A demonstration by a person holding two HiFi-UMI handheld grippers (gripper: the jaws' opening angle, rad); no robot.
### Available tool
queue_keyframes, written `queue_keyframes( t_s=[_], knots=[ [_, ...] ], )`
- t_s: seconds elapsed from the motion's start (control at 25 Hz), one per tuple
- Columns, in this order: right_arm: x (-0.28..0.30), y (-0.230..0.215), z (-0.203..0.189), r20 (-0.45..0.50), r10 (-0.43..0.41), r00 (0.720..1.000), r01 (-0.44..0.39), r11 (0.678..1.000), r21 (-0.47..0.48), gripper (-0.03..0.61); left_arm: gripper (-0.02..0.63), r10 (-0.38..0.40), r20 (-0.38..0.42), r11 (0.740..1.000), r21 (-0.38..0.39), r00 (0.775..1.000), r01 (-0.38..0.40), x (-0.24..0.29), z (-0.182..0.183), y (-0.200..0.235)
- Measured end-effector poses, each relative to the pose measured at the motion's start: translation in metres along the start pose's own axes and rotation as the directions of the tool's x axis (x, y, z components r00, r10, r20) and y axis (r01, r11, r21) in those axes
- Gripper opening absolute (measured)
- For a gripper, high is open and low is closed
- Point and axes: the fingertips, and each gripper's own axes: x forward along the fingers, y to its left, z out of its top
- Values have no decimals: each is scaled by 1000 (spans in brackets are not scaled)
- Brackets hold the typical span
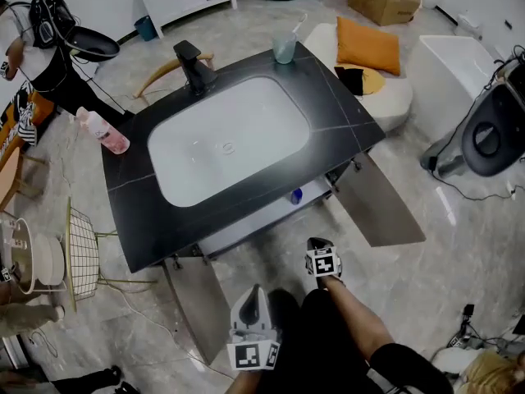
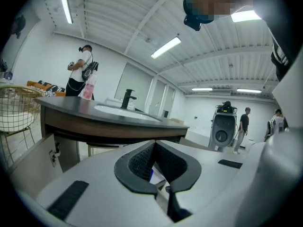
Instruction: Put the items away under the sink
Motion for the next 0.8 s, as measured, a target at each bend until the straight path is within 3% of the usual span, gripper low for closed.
queue_keyframes(
  t_s=[0.48, 0.8],
  knots=[
    [-195, 35, 9, -67, 72, 995, -73, 997, -5, 11, 15, 19, -58, 1000, 23, 998, -18, -72, 128, -87],
    [-362, 46, 46, 32, 103, 994, -101, 994, -49, 11, 14, 63, -15, 998, -15, 998, -63, -155, 215, -167]
  ],
)
